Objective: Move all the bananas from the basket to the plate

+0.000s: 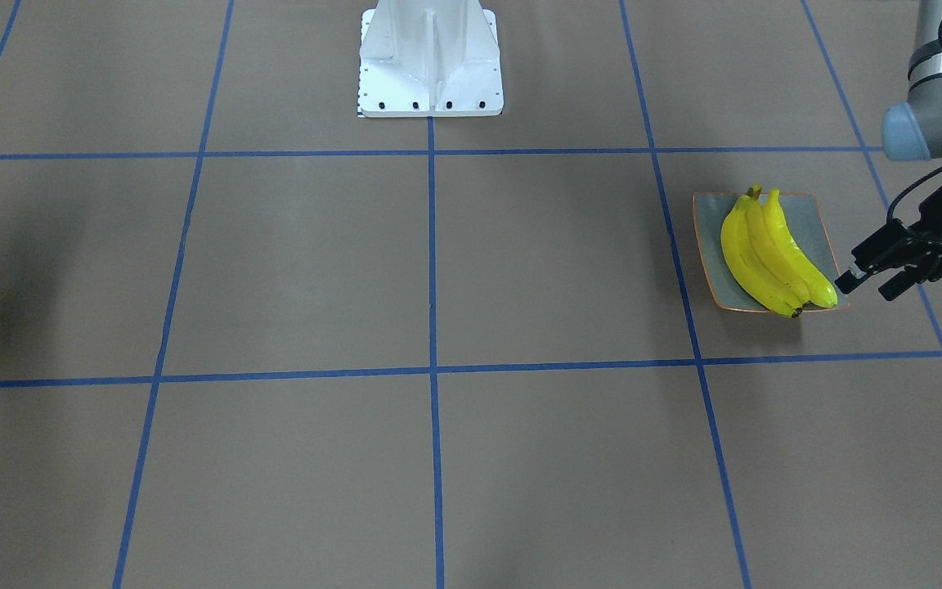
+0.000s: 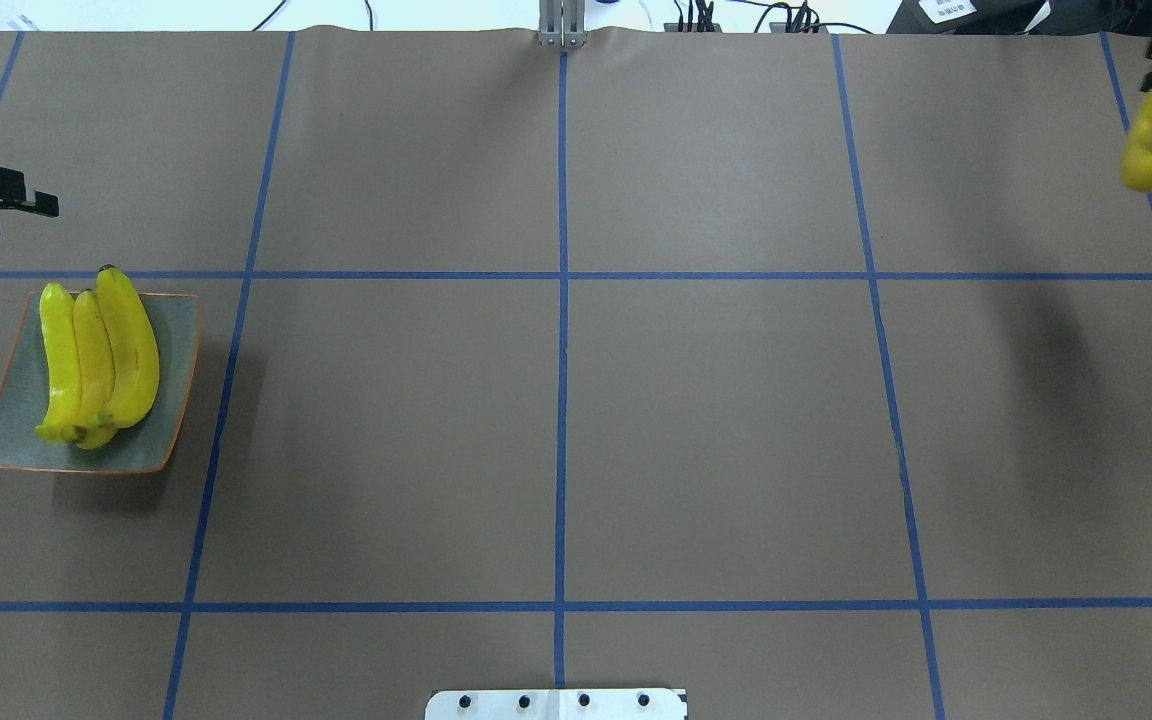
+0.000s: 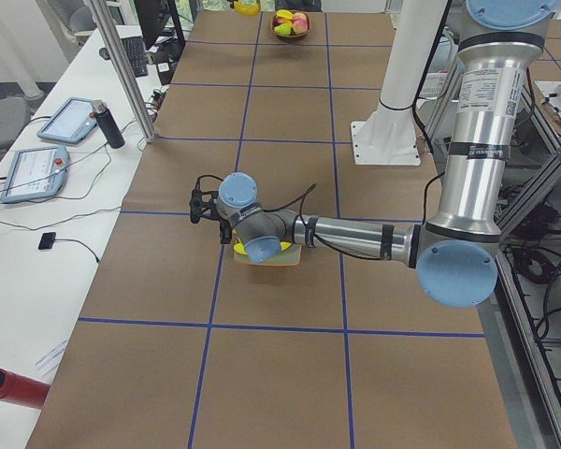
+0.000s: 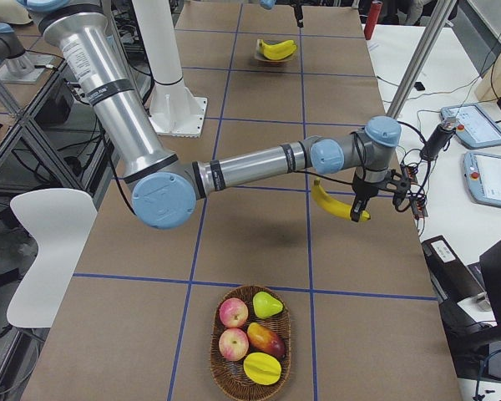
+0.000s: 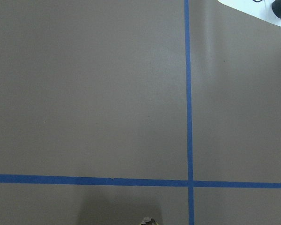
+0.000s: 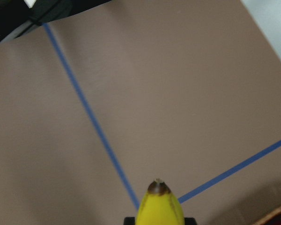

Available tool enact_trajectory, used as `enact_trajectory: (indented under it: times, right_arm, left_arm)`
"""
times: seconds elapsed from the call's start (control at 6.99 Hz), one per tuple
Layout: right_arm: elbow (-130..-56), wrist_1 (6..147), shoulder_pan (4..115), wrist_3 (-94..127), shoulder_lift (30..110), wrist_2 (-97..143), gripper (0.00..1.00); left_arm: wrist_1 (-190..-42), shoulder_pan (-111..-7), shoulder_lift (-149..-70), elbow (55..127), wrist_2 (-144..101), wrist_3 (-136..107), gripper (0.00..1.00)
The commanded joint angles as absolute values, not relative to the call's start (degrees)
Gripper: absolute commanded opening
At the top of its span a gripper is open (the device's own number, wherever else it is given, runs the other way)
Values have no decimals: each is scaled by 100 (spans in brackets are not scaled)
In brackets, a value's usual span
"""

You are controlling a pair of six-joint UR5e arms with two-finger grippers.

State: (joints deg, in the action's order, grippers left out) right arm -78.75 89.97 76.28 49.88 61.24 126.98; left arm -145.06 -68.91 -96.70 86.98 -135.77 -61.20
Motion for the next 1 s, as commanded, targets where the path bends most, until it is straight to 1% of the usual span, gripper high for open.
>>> enact_trajectory:
  times: [0.0, 0.14, 0.57, 0.86]
  right_arm:
    - [-8303, 9009, 6762, 6270, 5740, 12848, 0]
    - [-8593, 9017, 6498, 6945, 5609, 12971, 0]
    - [-9787, 9184, 5970, 8460, 5616, 13341, 0]
    - [-10351, 9246, 5557, 9313, 5590, 13324, 0]
  left_arm:
    - [-14275, -6699, -10157, 8649, -13570, -6667, 100]
    - [-14273, -6532, -10430, 8648, -13544, -7176, 100]
    - [-14291, -5979, -11221, 8771, -13308, -8696, 100]
    - [-14282, -5653, -11626, 8894, -13271, -9672, 100]
